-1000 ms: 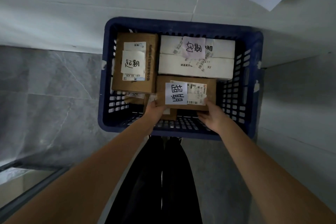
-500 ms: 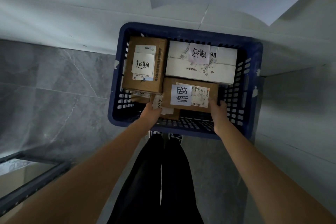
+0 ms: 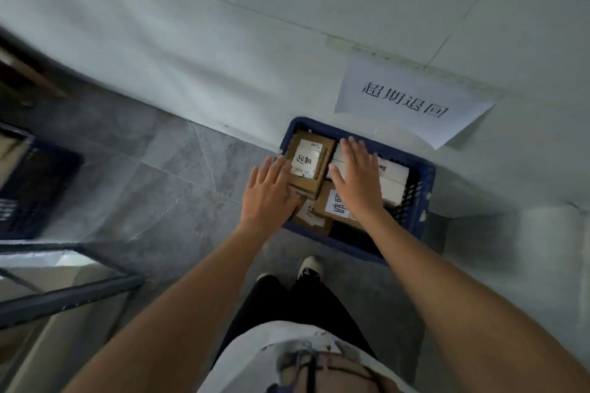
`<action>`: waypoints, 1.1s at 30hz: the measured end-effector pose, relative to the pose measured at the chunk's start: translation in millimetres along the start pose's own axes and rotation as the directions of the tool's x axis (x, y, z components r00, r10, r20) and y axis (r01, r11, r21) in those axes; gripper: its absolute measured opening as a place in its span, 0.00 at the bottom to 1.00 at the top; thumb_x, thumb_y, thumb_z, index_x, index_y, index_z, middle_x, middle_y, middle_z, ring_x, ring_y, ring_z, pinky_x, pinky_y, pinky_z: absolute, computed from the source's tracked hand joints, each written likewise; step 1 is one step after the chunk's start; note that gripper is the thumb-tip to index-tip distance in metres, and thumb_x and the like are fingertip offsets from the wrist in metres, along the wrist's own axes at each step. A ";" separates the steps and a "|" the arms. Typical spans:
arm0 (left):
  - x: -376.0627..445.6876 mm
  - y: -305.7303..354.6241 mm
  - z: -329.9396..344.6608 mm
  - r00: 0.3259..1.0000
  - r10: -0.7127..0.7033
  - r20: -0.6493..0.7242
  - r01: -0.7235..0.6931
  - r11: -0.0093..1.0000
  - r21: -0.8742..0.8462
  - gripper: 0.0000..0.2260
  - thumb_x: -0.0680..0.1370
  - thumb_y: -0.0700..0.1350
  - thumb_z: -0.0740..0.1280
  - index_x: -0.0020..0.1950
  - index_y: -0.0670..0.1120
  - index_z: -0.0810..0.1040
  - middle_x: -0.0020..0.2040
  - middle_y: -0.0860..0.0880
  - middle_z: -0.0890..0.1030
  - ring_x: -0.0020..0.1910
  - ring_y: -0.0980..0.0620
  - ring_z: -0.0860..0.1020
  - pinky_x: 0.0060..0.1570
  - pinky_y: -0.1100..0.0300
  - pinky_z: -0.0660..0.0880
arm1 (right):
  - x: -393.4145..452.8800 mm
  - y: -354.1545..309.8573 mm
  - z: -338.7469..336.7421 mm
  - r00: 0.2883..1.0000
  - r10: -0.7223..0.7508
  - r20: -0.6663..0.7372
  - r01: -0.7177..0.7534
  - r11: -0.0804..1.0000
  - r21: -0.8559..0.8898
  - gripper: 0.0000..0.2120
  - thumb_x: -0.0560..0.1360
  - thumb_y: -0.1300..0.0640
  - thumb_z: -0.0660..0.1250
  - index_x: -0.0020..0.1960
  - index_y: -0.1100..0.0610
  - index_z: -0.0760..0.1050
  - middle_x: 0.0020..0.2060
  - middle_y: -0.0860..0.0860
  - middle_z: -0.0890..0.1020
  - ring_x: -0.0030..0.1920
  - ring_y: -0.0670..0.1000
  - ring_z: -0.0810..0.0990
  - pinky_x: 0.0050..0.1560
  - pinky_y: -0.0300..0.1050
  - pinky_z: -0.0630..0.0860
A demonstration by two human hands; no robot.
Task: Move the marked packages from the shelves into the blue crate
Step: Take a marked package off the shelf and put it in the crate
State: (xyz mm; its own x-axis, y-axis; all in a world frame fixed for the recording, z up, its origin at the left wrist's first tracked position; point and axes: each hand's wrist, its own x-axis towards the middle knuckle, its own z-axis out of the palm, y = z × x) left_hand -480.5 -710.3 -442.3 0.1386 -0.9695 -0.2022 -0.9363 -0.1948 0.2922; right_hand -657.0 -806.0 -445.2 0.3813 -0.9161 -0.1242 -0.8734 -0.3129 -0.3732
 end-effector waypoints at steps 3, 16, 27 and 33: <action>-16.0 -25.6 -44.2 0.990 -0.067 -0.121 0.073 0.996 0.051 0.29 0.80 0.55 0.55 0.78 0.46 0.52 0.79 0.46 0.54 0.78 0.46 0.49 0.76 0.48 0.47 | 6.4 -70.1 -9.3 0.984 -0.177 0.036 0.179 0.981 -0.072 0.30 0.83 0.45 0.53 0.79 0.57 0.51 0.78 0.55 0.56 0.79 0.55 0.51 0.77 0.58 0.45; -292.0 -244.9 -121.8 0.720 -0.613 -0.326 0.654 0.756 0.023 0.31 0.79 0.54 0.56 0.79 0.46 0.50 0.79 0.48 0.49 0.78 0.46 0.45 0.76 0.47 0.45 | -96.2 -383.5 63.0 0.651 -0.719 0.243 0.757 0.640 -0.131 0.31 0.82 0.44 0.52 0.80 0.57 0.48 0.79 0.53 0.51 0.79 0.53 0.46 0.77 0.58 0.42; -549.8 -328.1 -84.5 0.376 -0.873 -0.312 0.909 0.413 -0.061 0.31 0.79 0.57 0.55 0.78 0.45 0.51 0.79 0.46 0.52 0.78 0.46 0.47 0.75 0.47 0.44 | -299.5 -558.0 165.4 0.213 -0.902 0.375 0.971 0.239 0.024 0.30 0.83 0.48 0.54 0.79 0.57 0.49 0.79 0.54 0.52 0.79 0.54 0.47 0.77 0.57 0.44; -617.0 -355.5 -52.1 0.282 -0.926 -0.250 0.936 0.323 -0.143 0.31 0.80 0.56 0.54 0.79 0.46 0.49 0.79 0.46 0.50 0.78 0.45 0.50 0.76 0.47 0.43 | -345.2 -596.5 221.3 0.122 -0.891 0.438 0.981 0.175 0.083 0.29 0.83 0.49 0.54 0.80 0.57 0.48 0.79 0.53 0.50 0.79 0.53 0.46 0.78 0.53 0.44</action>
State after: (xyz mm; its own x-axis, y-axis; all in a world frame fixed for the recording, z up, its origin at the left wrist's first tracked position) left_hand -216.4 -50.5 -372.7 0.9871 -0.1296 -0.0941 -0.1265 -0.9912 0.0384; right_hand -200.6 -247.6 -383.2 0.9571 0.2768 -0.0855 0.2462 -0.9328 -0.2633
